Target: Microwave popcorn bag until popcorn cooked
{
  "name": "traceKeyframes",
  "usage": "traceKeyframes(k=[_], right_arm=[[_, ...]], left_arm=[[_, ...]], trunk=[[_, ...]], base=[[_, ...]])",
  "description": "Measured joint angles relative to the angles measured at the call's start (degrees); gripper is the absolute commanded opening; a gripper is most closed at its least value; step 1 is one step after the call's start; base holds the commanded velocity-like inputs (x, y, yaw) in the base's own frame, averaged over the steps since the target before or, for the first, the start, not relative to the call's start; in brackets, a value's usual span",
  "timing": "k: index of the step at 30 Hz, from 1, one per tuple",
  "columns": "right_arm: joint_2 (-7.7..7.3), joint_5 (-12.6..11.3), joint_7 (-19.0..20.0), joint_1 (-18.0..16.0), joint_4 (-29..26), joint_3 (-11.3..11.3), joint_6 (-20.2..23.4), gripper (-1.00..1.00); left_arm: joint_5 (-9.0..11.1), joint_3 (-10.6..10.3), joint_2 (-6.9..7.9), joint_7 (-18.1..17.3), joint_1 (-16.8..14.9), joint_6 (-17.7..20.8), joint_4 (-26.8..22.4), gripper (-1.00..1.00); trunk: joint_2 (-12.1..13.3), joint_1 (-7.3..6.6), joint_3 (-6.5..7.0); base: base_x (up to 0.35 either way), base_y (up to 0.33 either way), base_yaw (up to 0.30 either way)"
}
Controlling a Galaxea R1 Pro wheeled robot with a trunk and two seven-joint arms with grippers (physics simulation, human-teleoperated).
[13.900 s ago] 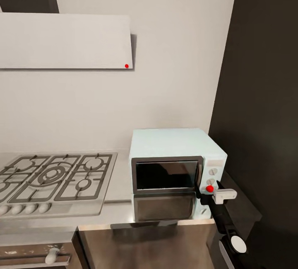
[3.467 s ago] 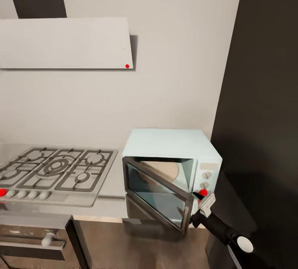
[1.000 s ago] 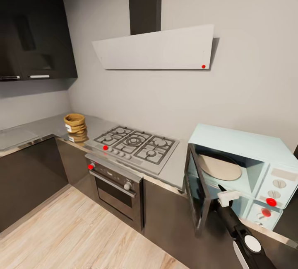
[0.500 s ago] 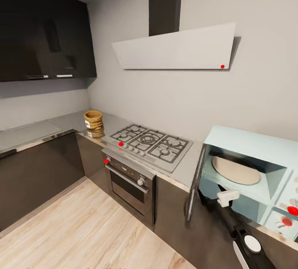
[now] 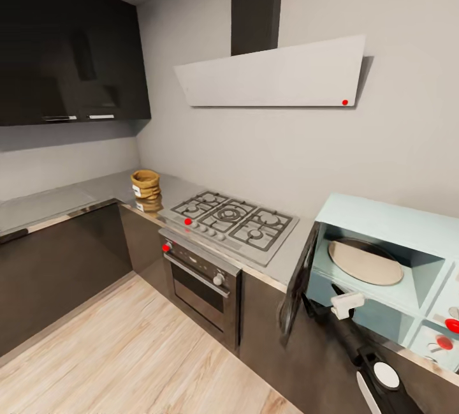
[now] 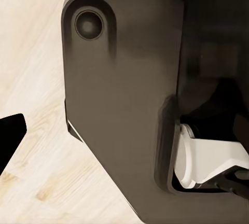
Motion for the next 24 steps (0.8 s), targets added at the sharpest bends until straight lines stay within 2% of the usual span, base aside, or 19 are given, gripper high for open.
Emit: traceKeyframes(k=[2,4,9,15,19,24], right_arm=[[0.05,0.05,0.28,0.01,0.06,1.54,0.0,1.0],[0.0,-0.09,-0.02,0.01,0.08,1.99,0.01,1.0],[-0.03,-0.08,-0.08,0.42,0.06,0.01,0.02,1.0],[-0.04,0.05,-0.12,0.24,0.1,-0.2,0.1,1.0],[0.06,0.06,0.25,0.0,0.06,2.18,0.15,1.0],[0.06,0.06,0.18,0.0,0.06,2.15,0.11,1.0]], left_arm=[[0.0,0.0,0.0,-0.01,0.0,0.0,-0.01,1.0],[0.0,0.03,0.0,0.0,0.03,0.02,-0.05,1.0],[0.0,0.03,0.03,0.0,0.03,0.01,-0.05,1.0],[0.0,-0.02,-0.05,0.0,0.02,0.03,-0.02,1.0],[0.0,-0.03,-0.36,-0.01,0.0,0.0,-0.01,1.0],[0.0,0.0,-0.38,0.0,0.0,0.0,-0.02,1.0]], trunk=[[0.0,0.0,0.0],[-0.01,-0.01,-0.02],[-0.02,-0.01,-0.01],[-0.01,0.0,-0.02],[0.01,0.03,0.0],[0.01,0.03,0.0]], base=[[0.0,0.0,0.101],[0.0,0.0,0.136],[0.0,0.0,0.133],[-0.016,-0.014,0.013],[-0.211,-0.168,0.0],[-0.292,-0.146,0.0]])
